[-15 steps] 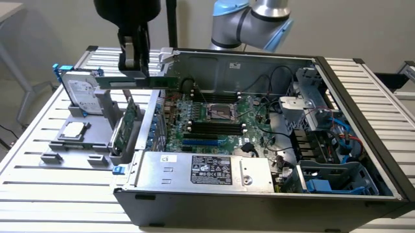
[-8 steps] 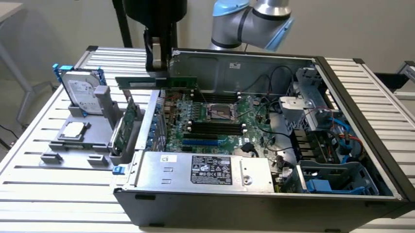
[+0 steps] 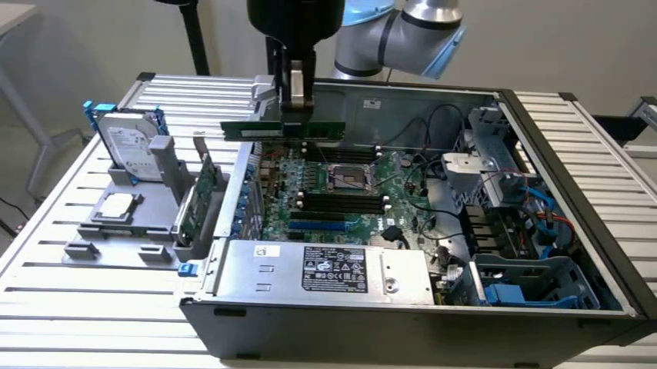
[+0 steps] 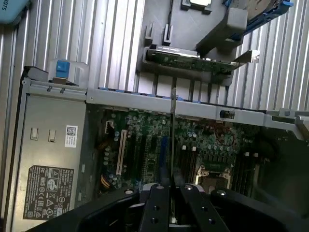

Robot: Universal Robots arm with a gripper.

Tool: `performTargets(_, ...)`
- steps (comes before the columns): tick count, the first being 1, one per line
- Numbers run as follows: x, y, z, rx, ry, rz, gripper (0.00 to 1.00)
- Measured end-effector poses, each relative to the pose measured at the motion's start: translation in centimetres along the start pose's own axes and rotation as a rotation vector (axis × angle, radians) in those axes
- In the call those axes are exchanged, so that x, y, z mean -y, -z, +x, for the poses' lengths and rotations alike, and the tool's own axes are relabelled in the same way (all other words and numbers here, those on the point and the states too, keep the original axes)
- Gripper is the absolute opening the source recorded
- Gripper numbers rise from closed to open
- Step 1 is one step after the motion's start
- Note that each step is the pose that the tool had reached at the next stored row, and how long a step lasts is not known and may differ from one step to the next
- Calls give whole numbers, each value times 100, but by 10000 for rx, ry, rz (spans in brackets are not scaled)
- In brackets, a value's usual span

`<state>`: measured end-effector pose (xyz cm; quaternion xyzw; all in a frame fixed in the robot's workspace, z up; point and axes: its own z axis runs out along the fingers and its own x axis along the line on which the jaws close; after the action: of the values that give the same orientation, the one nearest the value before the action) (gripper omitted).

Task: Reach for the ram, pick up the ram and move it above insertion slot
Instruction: 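Pick up the ram and move it above insertion slot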

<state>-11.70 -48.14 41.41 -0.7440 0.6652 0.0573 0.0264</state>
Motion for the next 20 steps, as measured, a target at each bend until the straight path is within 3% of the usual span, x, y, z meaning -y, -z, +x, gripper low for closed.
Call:
performTargets(2,83,-26,-38,0,-1,-1,14)
performTargets(3,163,-56,-83,0,-1,0,14)
performTargets(10,411,-187,-252,-1,-1,0,14)
performTargets(16,591,-290,-261,5,-83,9,14)
performTargets(20,652,-351,-249,10,-299,32,14)
